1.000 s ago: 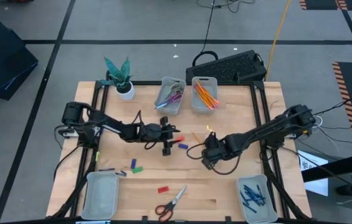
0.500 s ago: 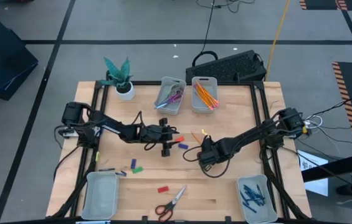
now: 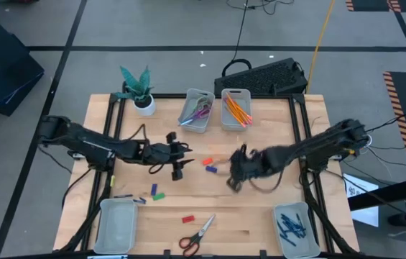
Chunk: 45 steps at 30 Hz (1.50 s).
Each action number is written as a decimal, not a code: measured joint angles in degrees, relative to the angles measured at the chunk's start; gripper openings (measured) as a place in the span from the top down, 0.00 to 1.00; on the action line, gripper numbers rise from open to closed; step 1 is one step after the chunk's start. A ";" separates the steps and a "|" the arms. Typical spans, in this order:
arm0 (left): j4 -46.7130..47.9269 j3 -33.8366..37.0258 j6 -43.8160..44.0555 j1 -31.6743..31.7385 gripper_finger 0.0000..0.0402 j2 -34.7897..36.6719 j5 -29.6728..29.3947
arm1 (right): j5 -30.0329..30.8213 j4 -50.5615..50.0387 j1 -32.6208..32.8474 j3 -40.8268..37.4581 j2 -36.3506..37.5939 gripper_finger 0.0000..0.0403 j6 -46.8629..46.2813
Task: Sort crayons/erasers/pens/pencils in bins
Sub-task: Put the pencil into the top right bin, then put the dark blue eraser into the bottom left bin
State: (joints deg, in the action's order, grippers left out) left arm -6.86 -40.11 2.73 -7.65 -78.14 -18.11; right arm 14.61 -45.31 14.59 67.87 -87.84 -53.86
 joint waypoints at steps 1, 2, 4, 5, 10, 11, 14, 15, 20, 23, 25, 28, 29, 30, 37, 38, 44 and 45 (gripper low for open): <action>0.73 0.58 0.43 -0.72 0.57 1.43 -0.99 | 0.19 -3.80 -2.13 1.41 1.42 0.97 1.12; 0.69 1.17 0.44 -1.45 0.57 2.49 -1.74 | 0.54 -7.72 -4.39 3.14 2.41 0.97 2.45; 0.47 2.63 0.18 -2.79 0.58 4.12 -3.48 | 0.83 -15.22 -9.80 6.99 2.76 0.98 5.53; 0.85 3.36 0.00 -3.33 0.58 4.75 -4.79 | 0.42 -18.47 -12.34 9.04 2.21 0.98 7.25; 2.83 5.02 0.45 -4.32 0.59 5.23 -12.28 | -3.46 -29.41 -26.48 17.14 -3.81 0.98 17.99; 3.17 5.01 0.82 -4.42 0.59 5.19 -13.13 | -5.43 -30.10 -29.15 17.54 -5.19 0.98 20.12; 4.95 4.98 2.39 -4.59 0.58 5.27 -14.82 | -8.97 -30.33 -36.67 17.71 -8.81 0.96 26.16; 6.26 4.98 2.71 -4.87 0.58 5.64 -14.92 | -9.59 -30.35 -38.82 17.80 -9.69 0.96 27.59; 11.08 4.90 3.97 -6.42 0.58 9.55 -14.95 | -10.06 -29.59 -44.65 17.89 -12.33 0.95 33.64; 11.14 4.83 4.81 -6.72 0.57 12.07 -14.41 | -8.38 -27.41 -44.55 17.89 -12.45 0.91 35.15; 12.75 4.93 5.57 -6.74 0.55 14.04 -12.66 | -6.22 -24.80 -44.31 17.89 -12.37 0.87 35.58; 11.50 4.93 8.79 -6.67 0.48 16.18 -6.22 | -5.60 -22.20 -44.22 17.89 -11.38 0.80 36.13; 10.99 4.88 10.16 -6.74 0.45 16.94 -2.58 | -5.55 -21.85 -44.14 17.89 -10.82 0.78 36.16; 10.78 4.23 11.51 -6.87 0.42 17.30 1.43 | -5.58 -21.33 -43.87 17.89 -10.20 0.76 36.13; 21.05 -3.63 18.11 -14.27 0.32 13.54 5.50 | 0.69 -11.71 -37.22 15.23 -1.27 0.70 37.86; 23.43 -4.80 18.75 -15.88 0.32 11.46 4.53 | 0.85 -7.93 -35.14 13.33 0.79 0.71 39.38; 37.30 -12.49 30.56 -21.49 0.31 0.25 3.78 | -5.64 23.07 -22.57 -3.48 12.09 0.73 52.27; 43.00 -14.32 34.08 -21.74 0.31 -1.40 4.81 | -6.14 27.90 -20.88 -6.32 13.36 0.73 54.11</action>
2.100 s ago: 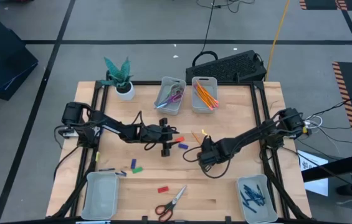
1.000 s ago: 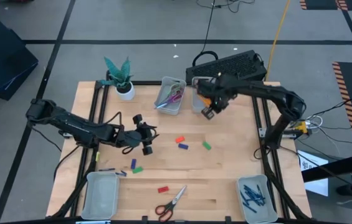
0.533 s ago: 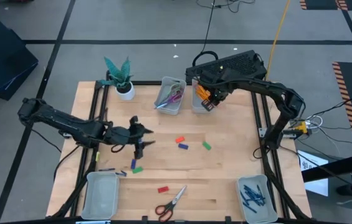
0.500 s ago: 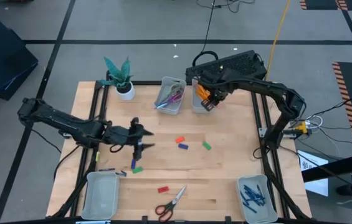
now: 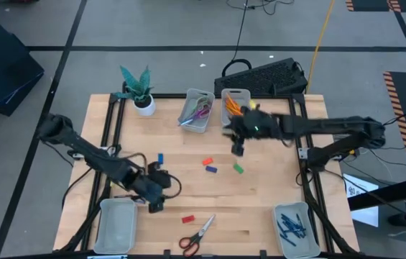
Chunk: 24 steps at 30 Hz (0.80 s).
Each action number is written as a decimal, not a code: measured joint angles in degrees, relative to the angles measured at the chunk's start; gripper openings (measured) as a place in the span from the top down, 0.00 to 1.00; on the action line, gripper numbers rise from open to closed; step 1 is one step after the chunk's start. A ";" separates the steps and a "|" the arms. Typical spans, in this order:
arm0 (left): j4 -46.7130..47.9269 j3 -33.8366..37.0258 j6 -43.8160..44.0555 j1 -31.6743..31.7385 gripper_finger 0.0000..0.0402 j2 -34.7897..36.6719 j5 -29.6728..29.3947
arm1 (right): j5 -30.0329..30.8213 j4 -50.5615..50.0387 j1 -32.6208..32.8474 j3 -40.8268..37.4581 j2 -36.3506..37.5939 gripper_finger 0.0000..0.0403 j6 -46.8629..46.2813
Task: Sort crayons/erasers/pens/pencils in bins
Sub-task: Put the dark blue eraser into the bottom left bin
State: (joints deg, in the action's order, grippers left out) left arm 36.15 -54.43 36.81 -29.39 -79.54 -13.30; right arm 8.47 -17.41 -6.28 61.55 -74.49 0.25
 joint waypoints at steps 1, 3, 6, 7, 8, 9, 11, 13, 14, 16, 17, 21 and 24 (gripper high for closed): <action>6.01 -1.98 3.70 -0.02 0.31 -1.65 0.88 | -0.58 3.92 1.59 -2.60 1.14 0.73 1.67; 15.97 -5.71 10.93 0.42 0.32 -4.39 3.07 | -1.09 9.13 4.25 -7.11 2.07 0.73 3.74; 26.66 -8.22 23.90 2.46 0.33 -6.71 8.35 | -1.07 13.42 6.93 -11.02 2.21 0.73 4.69; 27.59 -8.03 28.40 3.35 0.34 -7.07 10.70 | -0.91 13.64 7.62 -11.76 2.20 0.72 4.69; 27.77 -7.39 32.83 4.16 0.34 -7.13 12.63 | -0.81 14.26 8.20 -12.16 1.91 0.72 4.74; 27.91 -6.78 36.86 4.92 0.35 -7.10 14.28 | -0.83 14.64 8.85 -12.50 1.70 0.71 4.88; 28.25 -5.33 41.69 6.14 0.37 -6.98 17.40 | -0.87 13.86 9.97 -13.31 1.67 0.70 4.98; 28.07 -4.19 42.42 6.79 0.39 -6.90 19.39 | -0.89 14.68 10.83 -13.50 1.65 0.68 4.98; 28.08 -3.75 42.76 7.02 0.40 -6.57 19.43 | -0.85 15.01 11.13 -13.60 1.69 0.67 4.98; 28.04 -2.70 44.80 7.94 0.41 -5.64 18.81 | -0.85 15.12 11.70 -13.68 1.78 0.65 5.17; 28.04 -2.03 45.96 8.58 0.41 -5.45 18.53 | -0.85 15.06 11.92 -13.72 1.76 0.64 5.23; 25.97 1.55 49.88 10.73 0.41 -5.47 20.19 | -0.90 15.05 12.63 -13.74 1.80 0.64 5.40; 21.89 4.49 50.92 12.14 0.41 -5.47 22.84 | -1.00 15.01 13.17 -13.74 1.80 0.64 5.42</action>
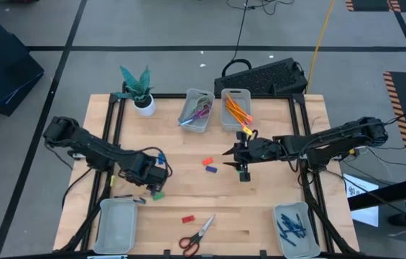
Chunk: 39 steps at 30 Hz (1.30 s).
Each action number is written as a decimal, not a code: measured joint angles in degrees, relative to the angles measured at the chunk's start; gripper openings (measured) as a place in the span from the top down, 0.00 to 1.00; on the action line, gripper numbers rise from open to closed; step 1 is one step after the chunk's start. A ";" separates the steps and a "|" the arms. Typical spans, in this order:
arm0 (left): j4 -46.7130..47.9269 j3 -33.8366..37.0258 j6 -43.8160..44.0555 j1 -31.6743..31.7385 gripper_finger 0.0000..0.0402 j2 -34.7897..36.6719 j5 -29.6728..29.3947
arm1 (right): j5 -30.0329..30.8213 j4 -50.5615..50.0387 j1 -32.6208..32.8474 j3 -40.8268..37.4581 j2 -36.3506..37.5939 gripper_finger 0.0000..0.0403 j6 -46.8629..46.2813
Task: Sort crayons/erasers/pens/pencils in bins
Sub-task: Put the dark blue eraser into the bottom left bin
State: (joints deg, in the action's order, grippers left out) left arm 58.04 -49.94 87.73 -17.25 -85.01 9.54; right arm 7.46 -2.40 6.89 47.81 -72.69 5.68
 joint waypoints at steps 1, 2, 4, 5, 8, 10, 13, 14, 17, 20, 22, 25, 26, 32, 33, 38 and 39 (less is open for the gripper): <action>-2.77 0.79 0.37 0.44 0.41 0.00 0.02 | 0.00 0.01 0.18 0.00 0.00 0.64 0.09; -5.38 1.26 0.56 0.74 0.41 0.00 -0.03 | 0.00 -0.09 0.37 0.00 0.00 0.64 0.30; -9.58 1.62 0.76 1.17 0.41 0.00 -0.09 | -0.01 -0.46 0.76 0.00 0.00 0.64 0.94; -10.34 1.63 0.97 1.14 0.41 -0.26 -0.09 | -0.02 -0.61 0.89 0.00 0.00 0.64 1.06; -9.28 1.74 3.29 0.13 0.41 -2.24 -0.37 | -0.02 -1.53 1.30 0.00 0.00 0.64 1.06; -8.94 1.74 4.52 -0.69 0.41 -3.44 -0.37 | -0.02 -2.42 1.62 0.00 0.00 0.64 1.06; -11.12 1.71 5.31 -1.61 0.41 -5.87 -0.44 | -0.02 -2.31 1.99 -0.87 0.00 0.64 1.07; -12.11 1.74 5.34 -1.64 0.41 -6.50 -0.47 | -0.03 -2.26 2.10 -1.24 0.00 0.64 1.08; -15.81 1.52 5.18 -1.63 0.41 -8.33 0.11 | -0.04 -2.26 2.28 -2.38 0.00 0.64 1.06; -15.57 1.34 5.38 -1.61 0.41 -9.70 0.73 | -0.04 -2.17 2.28 -3.29 0.00 0.64 0.69; -14.25 1.32 5.41 -1.72 0.41 -10.29 0.84 | -0.04 -2.21 2.28 -3.66 0.00 0.64 0.64; -13.90 1.28 5.94 -1.76 0.46 -10.93 0.69 | -0.05 -2.17 2.33 -4.07 0.00 0.64 0.59; -13.94 1.28 6.14 -1.76 0.50 -10.95 0.48 | -0.07 -2.13 2.35 -4.15 0.00 0.64 0.61; -12.95 1.26 4.83 -2.02 0.79 -11.41 0.23 | -0.07 -2.37 2.35 -4.26 0.00 0.64 -0.41; -12.84 1.26 4.19 -2.00 0.83 -11.41 0.09 | -0.07 -2.35 2.35 -4.26 0.00 0.64 -0.40; -12.41 1.41 -1.31 -0.92 0.92 -9.89 -0.78 | -0.07 -2.43 2.54 -4.26 0.04 0.64 -1.79; -12.16 1.42 -2.59 -0.62 0.92 -9.13 -1.08 | -0.08 -2.65 2.66 -4.26 0.04 0.64 -2.19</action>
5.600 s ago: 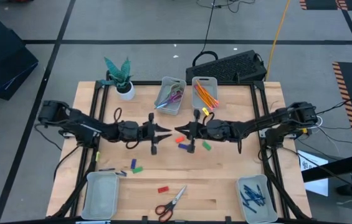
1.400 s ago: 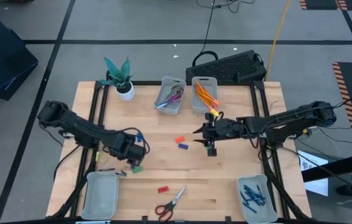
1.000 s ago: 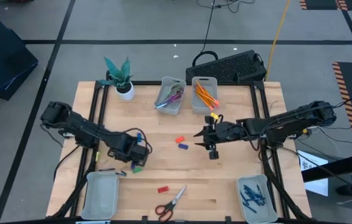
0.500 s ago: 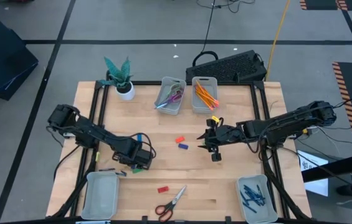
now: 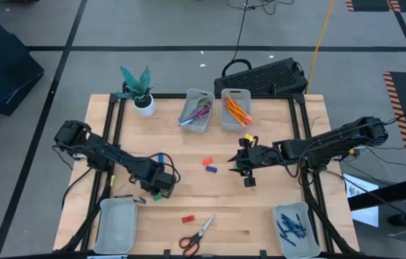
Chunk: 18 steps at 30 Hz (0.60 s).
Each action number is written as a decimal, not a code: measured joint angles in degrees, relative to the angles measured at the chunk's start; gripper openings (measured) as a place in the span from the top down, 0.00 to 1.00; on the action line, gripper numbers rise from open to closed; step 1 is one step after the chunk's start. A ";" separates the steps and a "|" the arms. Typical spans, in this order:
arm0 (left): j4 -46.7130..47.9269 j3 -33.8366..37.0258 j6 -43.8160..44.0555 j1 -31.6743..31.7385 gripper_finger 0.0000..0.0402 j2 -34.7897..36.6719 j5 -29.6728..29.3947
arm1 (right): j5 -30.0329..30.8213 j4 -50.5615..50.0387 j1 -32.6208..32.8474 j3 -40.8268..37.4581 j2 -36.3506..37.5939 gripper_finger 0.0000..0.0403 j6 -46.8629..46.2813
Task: Sort crayons/erasers/pens/pencils in bins
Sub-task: Put the dark blue eraser into the bottom left bin
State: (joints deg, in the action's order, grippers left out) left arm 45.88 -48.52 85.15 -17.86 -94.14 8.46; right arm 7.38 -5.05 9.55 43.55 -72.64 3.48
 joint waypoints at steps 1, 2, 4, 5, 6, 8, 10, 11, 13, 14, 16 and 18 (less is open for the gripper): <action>0.79 -0.29 -1.01 0.27 0.92 0.68 -0.95 | -0.03 -0.38 0.27 0.00 0.00 0.64 -0.45; 1.82 -0.49 -2.12 0.55 0.91 1.75 -2.89 | -0.03 -0.70 0.60 0.00 0.00 0.64 -1.01; 5.36 -1.20 -3.63 1.09 0.86 4.42 -6.28 | -0.01 -0.90 1.12 0.00 0.00 0.64 -2.29; 5.97 -2.45 -4.12 1.09 0.85 5.60 -6.72 | -0.02 -0.62 1.42 0.00 0.00 0.64 -2.96; 6.97 -3.50 -4.61 0.62 0.84 6.83 -6.52 | 0.02 -0.24 1.66 0.00 0.00 0.64 -3.64; 12.62 -5.21 -5.75 -0.68 0.84 9.38 -3.59 | 0.06 1.37 1.97 0.00 0.00 0.64 -4.88; 15.71 -7.23 -5.57 -2.18 0.85 11.46 1.92 | 0.12 2.73 2.24 0.00 0.00 0.64 -6.63; 16.29 -8.41 -4.34 -3.31 0.86 12.53 3.86 | 0.10 3.84 2.22 0.00 0.00 0.64 -7.33; 18.86 -10.76 -2.00 -5.46 0.87 14.07 8.27 | 0.17 6.63 2.20 0.00 0.01 0.64 -8.11; 20.29 -11.76 -0.63 -7.17 0.88 14.79 10.75 | 0.25 7.60 2.20 0.00 0.02 0.64 -8.27; 20.01 -13.60 3.69 -11.18 0.88 15.83 13.31 | 0.25 9.62 2.20 0.00 0.00 0.64 -8.33; 20.05 -14.63 9.47 -15.43 0.87 16.38 15.83 | 0.25 11.25 2.20 0.00 0.02 0.64 -8.28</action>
State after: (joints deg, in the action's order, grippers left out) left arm 65.93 -63.15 94.62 -33.29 -77.76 24.29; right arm 7.64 6.20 11.75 43.55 -72.62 -4.80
